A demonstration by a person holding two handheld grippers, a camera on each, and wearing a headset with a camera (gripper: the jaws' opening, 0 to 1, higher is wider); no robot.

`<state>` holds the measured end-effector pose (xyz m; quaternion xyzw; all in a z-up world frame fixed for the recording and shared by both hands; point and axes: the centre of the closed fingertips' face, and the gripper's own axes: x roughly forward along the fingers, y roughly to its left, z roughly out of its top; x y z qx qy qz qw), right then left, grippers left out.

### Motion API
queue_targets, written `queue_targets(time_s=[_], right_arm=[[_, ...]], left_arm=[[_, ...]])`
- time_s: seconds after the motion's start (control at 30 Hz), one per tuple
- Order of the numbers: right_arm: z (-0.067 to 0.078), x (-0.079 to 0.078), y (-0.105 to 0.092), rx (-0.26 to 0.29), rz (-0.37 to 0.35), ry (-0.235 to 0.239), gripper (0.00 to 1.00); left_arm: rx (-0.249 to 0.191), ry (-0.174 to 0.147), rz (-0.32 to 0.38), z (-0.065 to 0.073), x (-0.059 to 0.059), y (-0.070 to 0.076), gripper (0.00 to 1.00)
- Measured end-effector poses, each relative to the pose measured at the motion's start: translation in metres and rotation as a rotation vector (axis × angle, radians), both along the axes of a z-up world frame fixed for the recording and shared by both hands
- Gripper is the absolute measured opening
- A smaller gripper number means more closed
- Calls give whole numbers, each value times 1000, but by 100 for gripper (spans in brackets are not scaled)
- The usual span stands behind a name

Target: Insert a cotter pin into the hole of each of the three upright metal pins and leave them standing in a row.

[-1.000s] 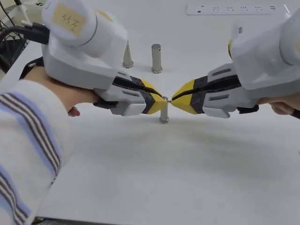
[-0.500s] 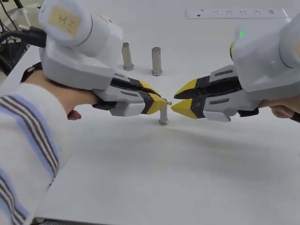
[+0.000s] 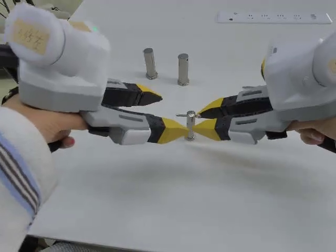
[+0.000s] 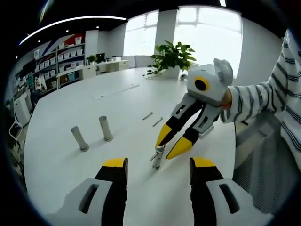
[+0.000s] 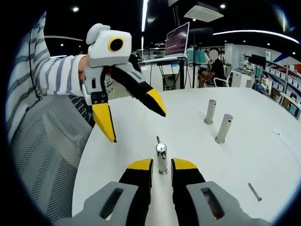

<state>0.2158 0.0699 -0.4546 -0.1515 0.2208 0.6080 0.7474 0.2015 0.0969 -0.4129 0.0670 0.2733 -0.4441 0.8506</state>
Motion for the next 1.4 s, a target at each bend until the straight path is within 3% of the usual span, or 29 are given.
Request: queue_targets(time_s=[0.07,0.33,0.4,0.47,0.5,0.6,0.73,1.13,1.4], right_arm=[[-1,0,2,19,-10,26,11],[-11,3,1,8,-34,44,9],[-12,1,3,13,-35,56,9],[-13,1,4,7,-30,53,9],[-13,1,5,7,-31,53,9],[-15,0,7,11,-31,59,9],[-20,1,9,4,-29,55,8],[-16,-1,18,-13,36,-60,4],[-14,8,30,-5,78,-67,4]], left_arm=[[-8,-19,13,2,-3,4,58],[-101,-22,46,8,-15,7,79],[-98,-33,42,7,-18,7,85],[-47,-92,40,6,-15,12,96],[-56,-83,42,6,-17,11,99],[-82,-67,32,8,-22,10,99],[-75,-67,30,8,-25,10,99],[-57,-58,53,6,-29,27,99],[-52,-54,65,6,-31,26,99]])
